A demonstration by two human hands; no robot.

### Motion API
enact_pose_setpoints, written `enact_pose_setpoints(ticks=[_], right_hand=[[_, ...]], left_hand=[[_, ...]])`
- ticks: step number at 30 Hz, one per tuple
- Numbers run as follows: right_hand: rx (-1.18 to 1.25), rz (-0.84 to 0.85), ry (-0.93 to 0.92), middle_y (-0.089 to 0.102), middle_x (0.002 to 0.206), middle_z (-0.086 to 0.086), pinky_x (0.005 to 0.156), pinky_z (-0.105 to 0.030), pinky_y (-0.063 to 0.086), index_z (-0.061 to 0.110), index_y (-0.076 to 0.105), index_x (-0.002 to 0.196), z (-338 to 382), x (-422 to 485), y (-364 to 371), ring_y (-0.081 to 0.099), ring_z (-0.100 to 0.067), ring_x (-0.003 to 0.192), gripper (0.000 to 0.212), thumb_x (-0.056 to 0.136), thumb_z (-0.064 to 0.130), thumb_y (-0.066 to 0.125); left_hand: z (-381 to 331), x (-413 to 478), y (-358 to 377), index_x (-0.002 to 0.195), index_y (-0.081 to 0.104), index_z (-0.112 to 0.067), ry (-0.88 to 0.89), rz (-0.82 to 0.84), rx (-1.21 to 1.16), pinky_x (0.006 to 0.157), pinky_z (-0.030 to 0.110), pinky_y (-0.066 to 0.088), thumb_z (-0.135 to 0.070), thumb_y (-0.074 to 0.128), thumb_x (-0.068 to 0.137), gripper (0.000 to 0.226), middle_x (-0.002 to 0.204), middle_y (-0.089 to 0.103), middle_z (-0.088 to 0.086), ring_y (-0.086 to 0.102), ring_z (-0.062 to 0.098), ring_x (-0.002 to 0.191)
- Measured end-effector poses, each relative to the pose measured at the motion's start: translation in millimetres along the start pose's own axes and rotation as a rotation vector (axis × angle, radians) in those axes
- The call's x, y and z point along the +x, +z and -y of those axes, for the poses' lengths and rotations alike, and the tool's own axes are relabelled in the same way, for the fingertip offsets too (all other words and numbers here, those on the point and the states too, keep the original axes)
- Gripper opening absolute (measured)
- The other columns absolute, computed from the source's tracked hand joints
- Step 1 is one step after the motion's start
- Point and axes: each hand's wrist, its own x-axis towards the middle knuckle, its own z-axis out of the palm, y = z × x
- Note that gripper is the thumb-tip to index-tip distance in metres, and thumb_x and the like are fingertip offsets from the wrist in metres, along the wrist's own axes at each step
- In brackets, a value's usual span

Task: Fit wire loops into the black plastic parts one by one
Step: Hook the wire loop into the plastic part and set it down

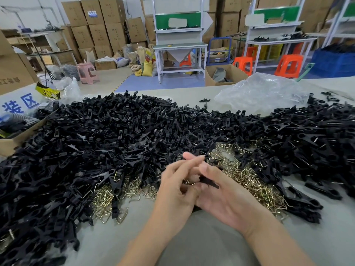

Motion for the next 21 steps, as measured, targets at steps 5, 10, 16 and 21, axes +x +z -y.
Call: enact_pose_setpoints(ticks=[5,10,16,21], right_hand=[[-0.219,-0.149,-0.015,0.069,0.123,-0.018,0.101,-0.041,0.054,0.007,0.073,0.116,-15,10,4,0.066,-0.028,0.113,0.024,0.095,0.014,0.063],[-0.265,-0.172,-0.088,0.060,0.118,-0.024,0.092,-0.044,0.052,-0.005,0.054,0.131,-19,14,0,0.058,-0.032,0.106,0.040,0.098,0.016,0.060],[-0.225,-0.219,-0.070,0.064,0.099,-0.013,0.080,-0.030,0.053,0.003,0.068,0.108,-17,15,1,0.063,-0.017,0.088,0.025,0.093,0.021,0.063],[-0.221,-0.265,-0.092,0.054,0.080,-0.007,0.073,-0.030,0.052,0.004,0.061,0.097,-15,14,3,0.053,-0.017,0.078,0.022,0.094,0.025,0.066]], left_hand=[[6,7,-10,0.128,0.056,-0.047,0.036,-0.054,0.029,0.104,0.036,0.047,0.021,0.051,0.085,0.080,0.129,0.051,-0.027,0.056,0.008,0.126],[10,6,-17,0.121,0.054,-0.062,0.035,0.024,0.150,0.110,0.026,0.037,-0.003,0.063,0.090,0.067,0.129,0.056,-0.020,0.034,0.004,0.138],[9,3,-17,0.126,0.043,-0.072,0.064,0.062,0.220,0.109,0.026,0.040,-0.014,0.065,0.089,0.072,0.132,0.039,-0.034,0.035,0.003,0.137],[7,-3,-9,0.151,0.019,-0.057,0.123,0.180,0.182,0.106,0.009,0.035,-0.010,0.050,0.089,0.084,0.152,0.032,-0.022,0.039,-0.005,0.136]])
